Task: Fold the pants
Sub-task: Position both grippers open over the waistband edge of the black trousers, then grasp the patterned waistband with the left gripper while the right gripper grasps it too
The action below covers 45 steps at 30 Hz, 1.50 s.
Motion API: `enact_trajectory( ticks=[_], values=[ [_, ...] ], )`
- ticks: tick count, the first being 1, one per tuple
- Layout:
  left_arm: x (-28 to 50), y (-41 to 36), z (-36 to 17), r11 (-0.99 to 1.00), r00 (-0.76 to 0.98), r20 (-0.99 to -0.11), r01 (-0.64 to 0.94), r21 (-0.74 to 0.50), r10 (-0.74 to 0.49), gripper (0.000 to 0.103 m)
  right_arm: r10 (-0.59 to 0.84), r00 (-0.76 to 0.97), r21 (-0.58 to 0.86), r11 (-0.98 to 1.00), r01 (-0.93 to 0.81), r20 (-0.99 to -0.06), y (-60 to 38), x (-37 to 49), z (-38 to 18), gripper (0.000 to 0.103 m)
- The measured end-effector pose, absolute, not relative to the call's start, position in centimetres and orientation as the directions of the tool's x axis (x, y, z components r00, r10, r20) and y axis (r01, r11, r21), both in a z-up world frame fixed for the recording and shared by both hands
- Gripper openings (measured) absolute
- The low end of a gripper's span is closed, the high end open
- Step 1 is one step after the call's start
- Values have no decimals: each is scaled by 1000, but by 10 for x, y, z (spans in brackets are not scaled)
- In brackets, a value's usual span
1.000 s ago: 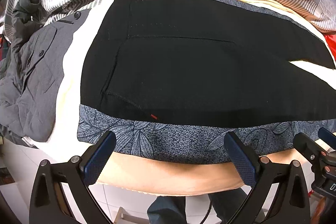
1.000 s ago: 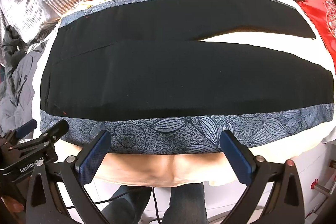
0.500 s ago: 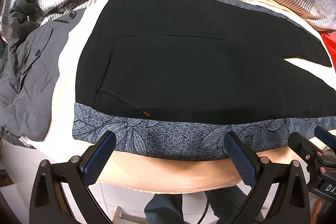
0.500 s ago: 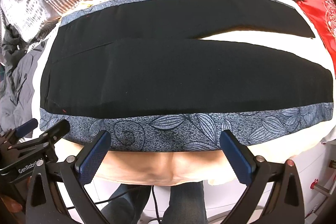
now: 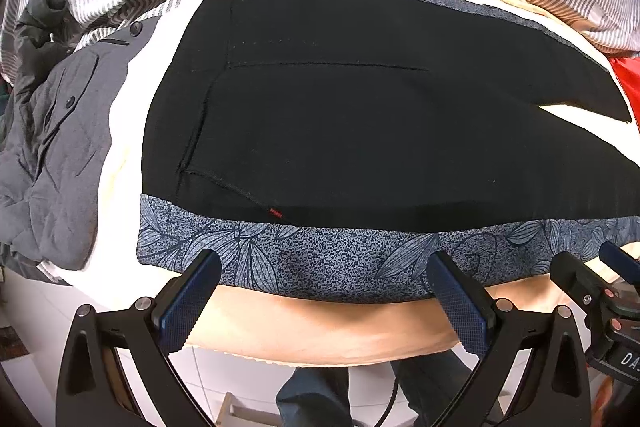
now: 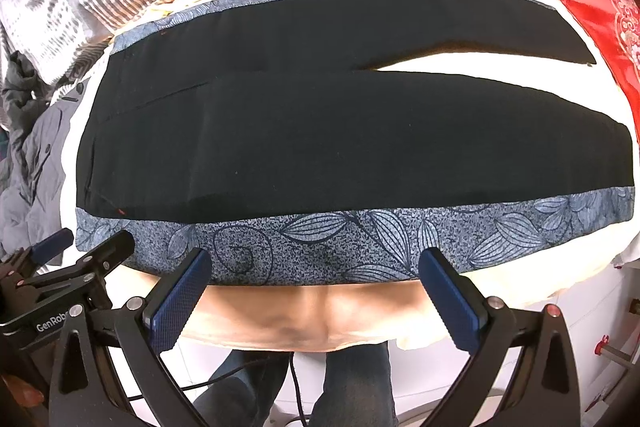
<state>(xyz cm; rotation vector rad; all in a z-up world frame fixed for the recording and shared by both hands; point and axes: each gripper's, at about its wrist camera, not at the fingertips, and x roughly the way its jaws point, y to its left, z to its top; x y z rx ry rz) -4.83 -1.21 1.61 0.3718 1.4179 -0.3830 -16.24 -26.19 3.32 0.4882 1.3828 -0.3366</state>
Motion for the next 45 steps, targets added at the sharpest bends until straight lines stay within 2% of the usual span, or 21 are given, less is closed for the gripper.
enact_trajectory(
  ticks=[35, 40, 45],
  values=[
    [-49, -10, 6, 896, 88, -996, 444, 24, -16, 103, 63, 171, 143, 846, 514, -983, -265, -167, 32, 103],
    [-43, 1, 1, 921, 38, -998, 388, -32, -51, 103, 98, 193, 187, 834, 520, -976, -268, -171, 31, 103],
    [-43, 18, -2, 950, 47, -997, 311, -41, -59, 103, 213, 210, 294, 798, 526, -954, -273, -175, 22, 103]
  ],
)
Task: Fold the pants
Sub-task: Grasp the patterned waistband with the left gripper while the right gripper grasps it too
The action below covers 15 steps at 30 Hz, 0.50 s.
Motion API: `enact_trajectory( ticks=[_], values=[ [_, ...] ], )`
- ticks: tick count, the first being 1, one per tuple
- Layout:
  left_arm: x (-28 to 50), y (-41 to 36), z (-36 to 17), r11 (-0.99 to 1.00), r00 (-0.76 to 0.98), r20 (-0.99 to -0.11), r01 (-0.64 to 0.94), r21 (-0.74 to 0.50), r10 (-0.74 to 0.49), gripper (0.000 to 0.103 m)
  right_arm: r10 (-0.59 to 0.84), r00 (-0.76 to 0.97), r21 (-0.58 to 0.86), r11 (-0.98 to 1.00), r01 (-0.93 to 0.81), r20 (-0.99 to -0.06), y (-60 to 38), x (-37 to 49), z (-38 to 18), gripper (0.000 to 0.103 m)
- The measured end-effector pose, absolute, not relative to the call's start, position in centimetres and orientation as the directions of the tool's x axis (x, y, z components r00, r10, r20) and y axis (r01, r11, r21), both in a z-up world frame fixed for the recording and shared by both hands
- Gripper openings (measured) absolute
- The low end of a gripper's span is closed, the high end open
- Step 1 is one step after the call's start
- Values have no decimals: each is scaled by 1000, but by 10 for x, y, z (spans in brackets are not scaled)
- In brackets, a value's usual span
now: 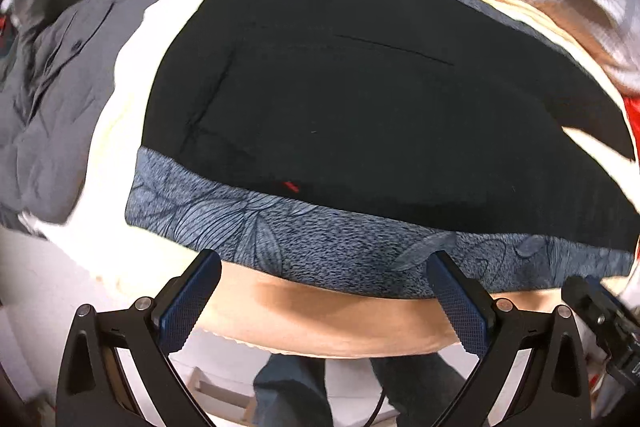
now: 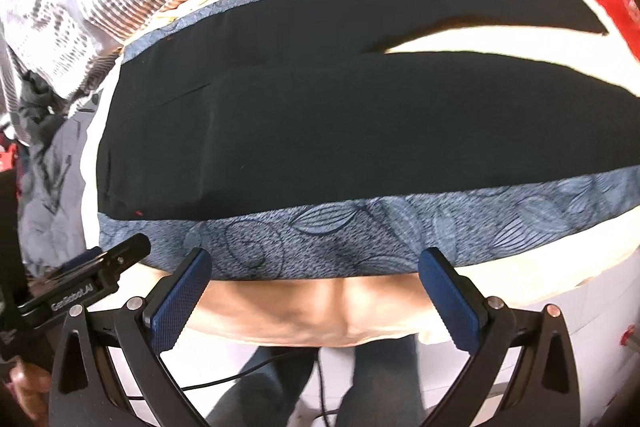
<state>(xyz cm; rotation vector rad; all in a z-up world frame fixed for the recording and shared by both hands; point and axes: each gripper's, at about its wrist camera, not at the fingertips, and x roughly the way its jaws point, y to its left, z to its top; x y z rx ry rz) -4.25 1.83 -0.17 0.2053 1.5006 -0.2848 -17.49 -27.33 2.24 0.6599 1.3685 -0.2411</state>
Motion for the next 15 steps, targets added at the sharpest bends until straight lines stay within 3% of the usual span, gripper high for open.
enact_trajectory(
  ticks=[8, 11, 13, 14, 15],
  values=[
    [-50, 52, -13, 989, 65, -996, 137, -53, -62, 103, 453, 271, 525, 679, 513, -850, -279, -186, -8, 103],
    [-53, 70, -23, 987, 28, -988, 62, -149, -151, 103, 541, 308, 608, 561, 562, -783, -278, -195, -30, 101],
    [-53, 81, -30, 972, 16, -972, 37, -234, -234, 100, 589, 340, 655, 477, 587, -733, -275, -200, -45, 96],
    [-54, 85, -34, 966, 11, -966, 30, -256, -257, 90, 609, 356, 673, 436, 597, -709, -274, -203, -53, 92],
    [-52, 89, -40, 960, -2, -960, 25, -279, -279, 87, 624, 367, 687, 403, 605, -690, -272, -206, -61, 80]
  ],
)
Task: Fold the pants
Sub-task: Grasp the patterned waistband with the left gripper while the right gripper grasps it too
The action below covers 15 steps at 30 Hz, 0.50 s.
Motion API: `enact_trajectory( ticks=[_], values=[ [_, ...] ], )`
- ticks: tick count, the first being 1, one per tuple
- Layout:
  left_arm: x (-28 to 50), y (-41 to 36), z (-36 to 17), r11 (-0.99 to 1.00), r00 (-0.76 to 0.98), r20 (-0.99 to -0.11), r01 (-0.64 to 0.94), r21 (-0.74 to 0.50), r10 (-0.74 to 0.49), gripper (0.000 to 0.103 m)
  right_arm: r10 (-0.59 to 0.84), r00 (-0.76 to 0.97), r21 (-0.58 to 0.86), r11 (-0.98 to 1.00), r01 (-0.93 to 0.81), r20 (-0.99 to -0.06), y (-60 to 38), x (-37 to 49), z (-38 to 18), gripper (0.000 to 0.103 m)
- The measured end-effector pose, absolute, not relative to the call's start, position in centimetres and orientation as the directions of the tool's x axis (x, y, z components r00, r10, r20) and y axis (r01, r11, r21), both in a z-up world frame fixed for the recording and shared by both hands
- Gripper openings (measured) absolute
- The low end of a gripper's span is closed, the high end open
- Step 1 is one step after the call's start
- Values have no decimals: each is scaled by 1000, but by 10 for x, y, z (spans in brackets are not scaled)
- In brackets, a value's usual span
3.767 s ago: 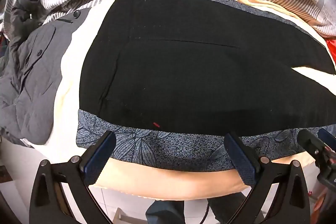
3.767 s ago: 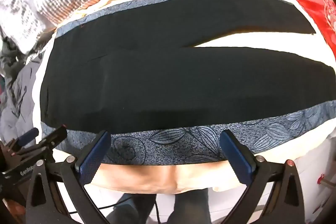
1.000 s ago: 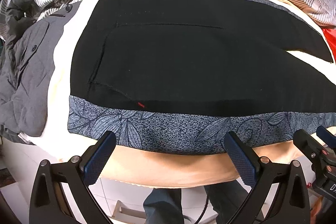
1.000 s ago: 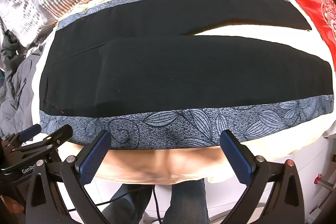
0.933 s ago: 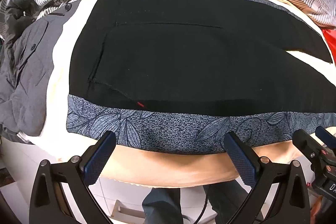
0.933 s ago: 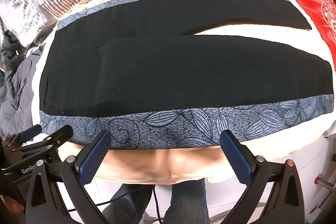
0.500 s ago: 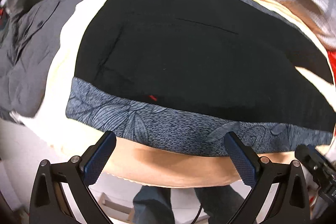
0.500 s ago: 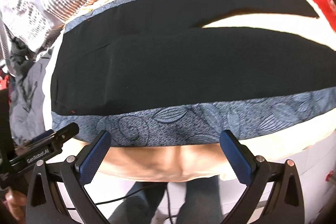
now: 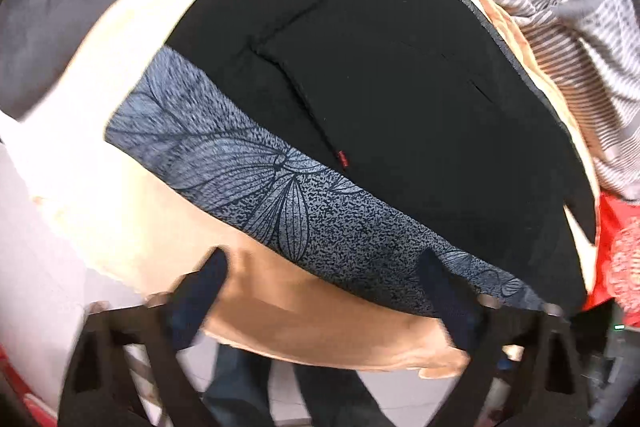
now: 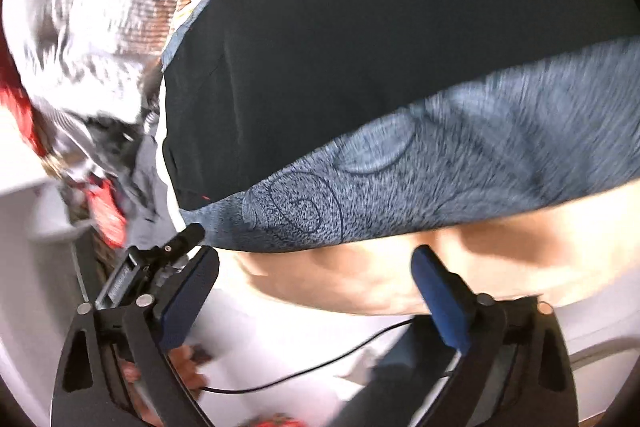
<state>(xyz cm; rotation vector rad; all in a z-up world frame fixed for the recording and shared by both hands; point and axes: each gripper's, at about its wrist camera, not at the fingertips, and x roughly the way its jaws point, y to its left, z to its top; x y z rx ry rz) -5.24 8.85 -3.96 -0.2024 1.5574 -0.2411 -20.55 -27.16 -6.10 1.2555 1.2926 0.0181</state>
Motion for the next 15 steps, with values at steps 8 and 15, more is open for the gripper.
enact_trajectory(
  ticks=[8, 15],
  values=[
    [-48, 115, -56, 918, -29, -917, 8, -397, -397, 87, 634, 509, 764, 211, 610, -582, -267, -222, -96, 71],
    [-55, 121, -51, 896, -61, -895, 18, -444, -443, 87, 623, 650, 843, 29, 536, -435, -281, -218, -103, 48]
  ],
)
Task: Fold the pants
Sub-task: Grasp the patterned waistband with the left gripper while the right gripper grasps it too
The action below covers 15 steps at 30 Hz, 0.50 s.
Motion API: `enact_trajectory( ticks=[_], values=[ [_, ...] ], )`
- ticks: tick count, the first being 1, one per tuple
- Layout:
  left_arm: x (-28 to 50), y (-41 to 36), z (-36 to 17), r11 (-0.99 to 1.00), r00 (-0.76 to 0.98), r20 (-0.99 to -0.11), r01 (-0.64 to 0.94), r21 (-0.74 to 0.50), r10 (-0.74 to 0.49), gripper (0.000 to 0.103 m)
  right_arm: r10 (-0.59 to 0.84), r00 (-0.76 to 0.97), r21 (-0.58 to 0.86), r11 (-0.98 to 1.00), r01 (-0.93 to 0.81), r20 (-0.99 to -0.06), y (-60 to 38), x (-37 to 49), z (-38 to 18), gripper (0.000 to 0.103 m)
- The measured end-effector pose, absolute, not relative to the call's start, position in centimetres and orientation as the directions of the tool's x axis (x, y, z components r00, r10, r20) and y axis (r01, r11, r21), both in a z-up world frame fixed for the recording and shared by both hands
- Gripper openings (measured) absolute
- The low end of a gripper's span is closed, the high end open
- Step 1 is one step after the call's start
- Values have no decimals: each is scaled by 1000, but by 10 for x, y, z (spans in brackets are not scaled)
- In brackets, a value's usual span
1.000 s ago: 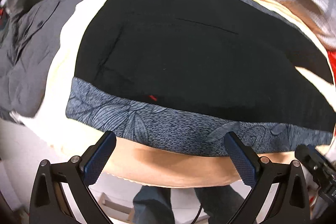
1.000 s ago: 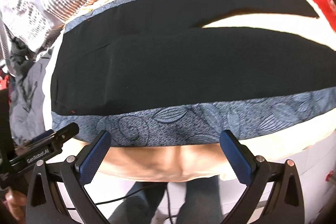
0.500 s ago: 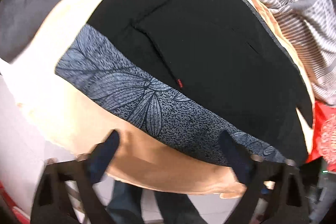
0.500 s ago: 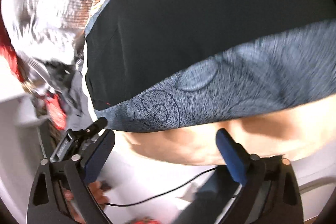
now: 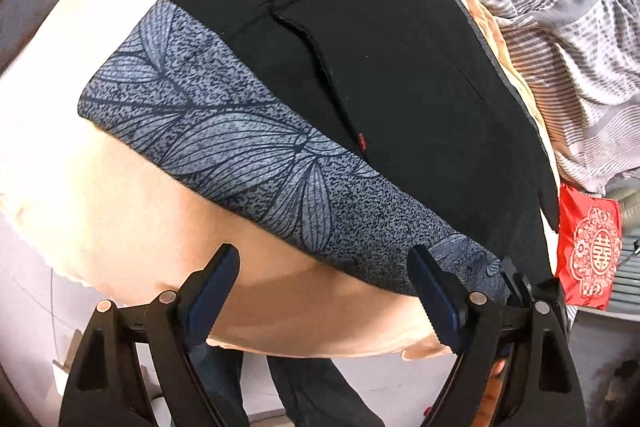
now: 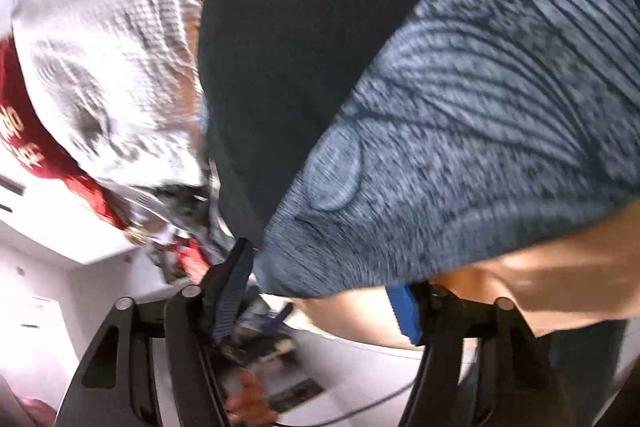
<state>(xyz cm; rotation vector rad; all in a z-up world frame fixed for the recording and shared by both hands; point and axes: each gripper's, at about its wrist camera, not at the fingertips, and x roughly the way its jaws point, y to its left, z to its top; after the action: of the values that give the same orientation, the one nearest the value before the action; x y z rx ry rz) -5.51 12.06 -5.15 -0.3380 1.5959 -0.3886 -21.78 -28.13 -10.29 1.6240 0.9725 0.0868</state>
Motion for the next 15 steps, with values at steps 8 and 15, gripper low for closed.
enact_trajectory(
  ticks=[8, 15],
  values=[
    [-34, 116, -50, 845, -51, -844, -58, -532, -534, 87, 639, 692, 881, -47, 471, -336, -294, -209, -70, 9],
    [-13, 122, -52, 813, 4, -822, -146, -564, -569, 73, 639, 677, 875, -13, 485, -366, -302, -213, -50, 9]
  ],
)
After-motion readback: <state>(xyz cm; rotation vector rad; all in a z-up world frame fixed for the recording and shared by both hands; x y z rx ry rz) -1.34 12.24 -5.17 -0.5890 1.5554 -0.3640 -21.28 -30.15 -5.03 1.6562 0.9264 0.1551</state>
